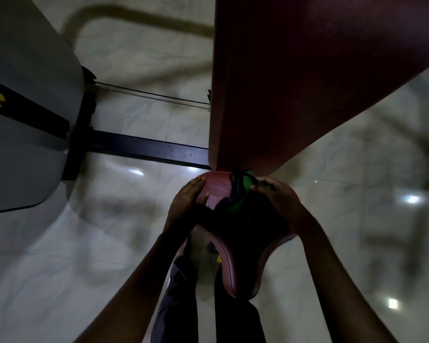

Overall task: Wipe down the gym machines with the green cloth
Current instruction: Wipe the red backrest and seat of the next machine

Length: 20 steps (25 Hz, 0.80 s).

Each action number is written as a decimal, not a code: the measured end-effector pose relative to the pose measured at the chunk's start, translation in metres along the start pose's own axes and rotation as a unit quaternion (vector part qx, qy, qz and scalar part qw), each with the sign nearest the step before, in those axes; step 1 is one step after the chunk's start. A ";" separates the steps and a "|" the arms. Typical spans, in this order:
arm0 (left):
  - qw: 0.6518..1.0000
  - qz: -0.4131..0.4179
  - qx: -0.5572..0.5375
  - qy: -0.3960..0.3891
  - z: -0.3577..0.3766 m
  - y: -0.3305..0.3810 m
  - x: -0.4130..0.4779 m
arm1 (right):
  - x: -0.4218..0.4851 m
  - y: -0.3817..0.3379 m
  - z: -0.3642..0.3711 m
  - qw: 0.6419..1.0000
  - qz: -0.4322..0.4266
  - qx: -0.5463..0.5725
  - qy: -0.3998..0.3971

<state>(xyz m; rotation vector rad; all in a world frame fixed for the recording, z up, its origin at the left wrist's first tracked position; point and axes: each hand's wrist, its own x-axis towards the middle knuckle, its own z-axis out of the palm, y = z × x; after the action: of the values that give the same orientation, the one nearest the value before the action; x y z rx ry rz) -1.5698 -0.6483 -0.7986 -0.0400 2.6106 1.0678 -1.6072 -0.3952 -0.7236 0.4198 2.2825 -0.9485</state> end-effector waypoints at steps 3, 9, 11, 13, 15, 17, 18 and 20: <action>0.999 -0.035 -0.028 0.006 0.000 0.010 -0.002 | -0.007 -0.001 0.004 0.984 -0.025 -0.090 0.155; 0.997 -0.048 -0.061 -0.001 -0.002 0.006 -0.002 | -0.032 -0.020 0.056 0.971 -0.022 -0.227 0.071; 0.993 -0.059 -0.098 -0.012 -0.010 0.006 -0.002 | -0.028 -0.013 0.069 0.956 -0.054 -0.267 0.113; 0.991 -0.049 -0.123 -0.020 -0.016 0.003 -0.001 | -0.019 -0.006 0.052 0.964 -0.099 -0.169 0.182; 0.992 -0.029 -0.118 -0.031 -0.019 0.000 -0.001 | -0.014 -0.006 0.020 0.991 -0.037 0.006 0.128; 0.993 -0.026 -0.107 -0.029 -0.019 -0.001 0.001 | 0.000 0.006 0.000 0.982 0.055 0.180 0.014; 0.993 -0.030 -0.108 -0.025 -0.018 -0.001 0.001 | 0.005 0.014 -0.004 0.978 0.075 0.197 -0.001; 0.992 -0.038 -0.116 -0.024 -0.016 -0.001 -0.001 | 0.005 0.023 -0.005 0.990 0.063 0.119 0.034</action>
<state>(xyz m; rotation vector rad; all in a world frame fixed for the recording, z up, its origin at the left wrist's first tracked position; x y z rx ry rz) -1.5735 -0.6601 -0.7881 -0.1637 2.4088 1.3208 -1.6015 -0.3758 -0.7364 0.7000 2.1789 -1.1615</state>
